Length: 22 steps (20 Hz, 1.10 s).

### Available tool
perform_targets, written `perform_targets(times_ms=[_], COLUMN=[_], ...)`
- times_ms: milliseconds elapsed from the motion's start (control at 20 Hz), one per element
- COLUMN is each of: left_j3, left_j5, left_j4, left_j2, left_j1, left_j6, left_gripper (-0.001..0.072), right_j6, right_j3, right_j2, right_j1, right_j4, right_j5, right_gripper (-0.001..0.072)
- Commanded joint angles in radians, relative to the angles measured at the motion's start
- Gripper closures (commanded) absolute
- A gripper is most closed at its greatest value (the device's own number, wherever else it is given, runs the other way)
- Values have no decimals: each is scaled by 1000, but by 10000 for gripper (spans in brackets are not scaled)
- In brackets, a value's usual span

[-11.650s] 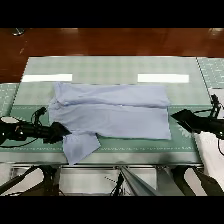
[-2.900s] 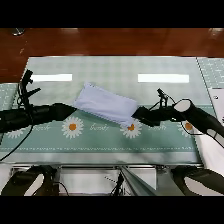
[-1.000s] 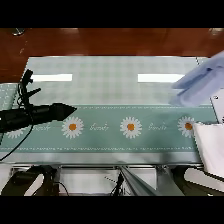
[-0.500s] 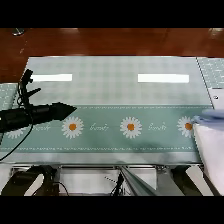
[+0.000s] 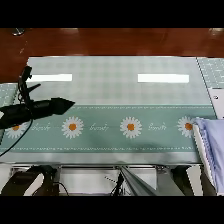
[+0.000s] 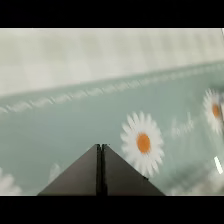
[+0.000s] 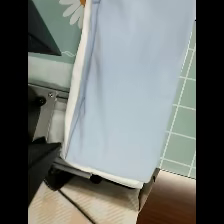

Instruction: Fold the shirts.

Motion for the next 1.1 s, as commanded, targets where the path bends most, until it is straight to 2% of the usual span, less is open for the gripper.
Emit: perform_targets(times_ms=[0, 50, 100, 150, 200, 350, 400, 450, 550, 600, 650, 700, 850, 1050], left_j3=[117, 196, 299, 414, 521, 780, 823, 827, 757, 695, 622, 563, 519, 519], left_j5=[51, 30, -7, -48, -82, -116, -117, -117, -112, -100, -87, -80, -112, -123], left_j4=[-5, -18, -32, -40, -51, -38, 33, 144, 427, 512, 561, 575, 584, 583], left_j2=[-76, -110, -154, -203, -250, -374, -400, -409, -415, -417, -425, -437, -475, -475], left_j1=[101, 138, 163, 167, 158, 45, -8, -55, -140, -161, -167, -166, -124, -98], left_j6=[20, 20, 20, 20, 19, 2, -3, -48, -205, -276, -320, -325, -318, -321], left_gripper=[683, 683, 683, 683, 684, 684, 685, 685, 684, 684, 684, 683, 683, 682], right_j6=[65, 56, 62, 76, 73, -44, -81, -97, -97, -83, -50, -23, 26, 29], right_j3=[75, 121, 159, 196, 229, 250, 250, 250, 238, 214, 169, 116, 4, 1], right_j2=[-62, -98, -133, -172, -212, -310, -344, -384, -464, -499, -531, -555, -608, -615], right_j1=[39, 80, 139, 232, 354, 777, 912, 1048, 1262, 1335, 1388, 1413, 1400, 1381], right_j4=[264, 411, 544, 649, 692, 636, 583, 504, 264, 146, 45, -11, -31, -58], right_j5=[-99, -162, -240, -329, -412, -612, -642, -638, -597, -576, -567, -569, -571, -560], right_gripper=[354, 669, 685, 686, 685, 685, 684, 685, 684, 684, 685, 686, 686, 685])
